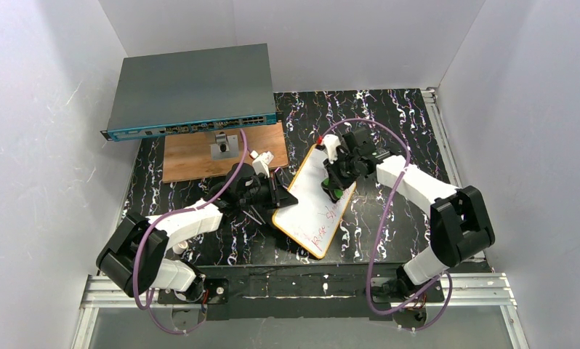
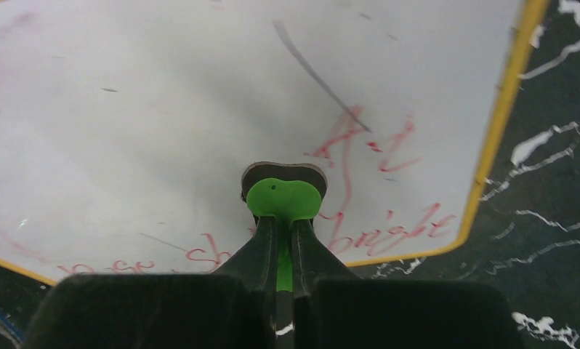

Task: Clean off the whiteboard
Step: Erase the whiteboard at the center of the board.

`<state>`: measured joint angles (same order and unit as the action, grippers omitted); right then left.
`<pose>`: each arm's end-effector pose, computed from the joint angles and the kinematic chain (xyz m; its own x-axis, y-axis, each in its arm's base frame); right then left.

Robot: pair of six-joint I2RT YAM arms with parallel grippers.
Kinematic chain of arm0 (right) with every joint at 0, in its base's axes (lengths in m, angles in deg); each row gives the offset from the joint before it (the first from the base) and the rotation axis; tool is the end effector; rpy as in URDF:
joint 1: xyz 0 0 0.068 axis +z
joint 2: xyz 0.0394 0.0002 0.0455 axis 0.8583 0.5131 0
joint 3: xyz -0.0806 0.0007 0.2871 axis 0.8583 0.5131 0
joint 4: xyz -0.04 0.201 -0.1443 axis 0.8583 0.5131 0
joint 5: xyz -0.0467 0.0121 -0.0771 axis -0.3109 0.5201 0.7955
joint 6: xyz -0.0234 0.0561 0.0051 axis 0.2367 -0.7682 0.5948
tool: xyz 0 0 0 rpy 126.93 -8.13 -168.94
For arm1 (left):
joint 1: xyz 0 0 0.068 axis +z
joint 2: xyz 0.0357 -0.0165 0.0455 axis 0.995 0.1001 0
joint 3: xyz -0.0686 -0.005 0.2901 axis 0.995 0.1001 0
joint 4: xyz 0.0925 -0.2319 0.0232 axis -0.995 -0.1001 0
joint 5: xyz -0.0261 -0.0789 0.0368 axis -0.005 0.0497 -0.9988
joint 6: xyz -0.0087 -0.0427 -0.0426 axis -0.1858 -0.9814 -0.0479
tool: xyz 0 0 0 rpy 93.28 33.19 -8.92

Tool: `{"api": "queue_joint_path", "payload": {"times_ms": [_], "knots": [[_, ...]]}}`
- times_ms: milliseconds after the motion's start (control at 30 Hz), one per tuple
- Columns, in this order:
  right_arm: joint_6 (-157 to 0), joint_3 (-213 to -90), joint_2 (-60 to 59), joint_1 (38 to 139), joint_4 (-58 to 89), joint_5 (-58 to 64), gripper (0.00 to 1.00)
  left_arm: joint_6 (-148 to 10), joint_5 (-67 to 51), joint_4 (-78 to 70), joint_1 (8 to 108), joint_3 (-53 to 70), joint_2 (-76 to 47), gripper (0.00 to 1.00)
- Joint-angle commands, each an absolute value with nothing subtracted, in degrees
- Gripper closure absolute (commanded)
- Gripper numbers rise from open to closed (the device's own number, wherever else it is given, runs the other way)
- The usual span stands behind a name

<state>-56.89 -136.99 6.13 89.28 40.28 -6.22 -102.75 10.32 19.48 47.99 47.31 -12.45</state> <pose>0.2670 0.1707 0.2590 -0.4985 -0.5699 -0.6532 -0.7894 0.6099 0.0704 0.2094 -0.1790 0.2424 -0.7971 -0.2006 -0.5695 0.4364 0.4605 -0.7730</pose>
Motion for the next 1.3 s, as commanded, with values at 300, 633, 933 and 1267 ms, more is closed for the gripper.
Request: {"api": "queue_joint_path", "payload": {"times_ms": [300,633,933,1267], "knots": [[-43.2,-136.6,8.0,95.9,49.5,-7.7,0.99,-101.0,14.9,22.5,46.6,45.0,-16.0,1.0],[-48.2,-137.5,11.1,88.1,48.5,1.2,0.99,-100.3,14.5,21.1,46.7,45.3,-17.9,1.0],[-42.7,-135.2,8.3,90.3,52.9,-9.9,0.99,-100.4,13.9,20.9,46.8,45.9,-17.8,1.0],[-48.4,-135.4,8.3,91.1,46.9,-3.1,0.99,-99.6,15.2,20.3,46.7,45.8,-18.1,1.0]]}}
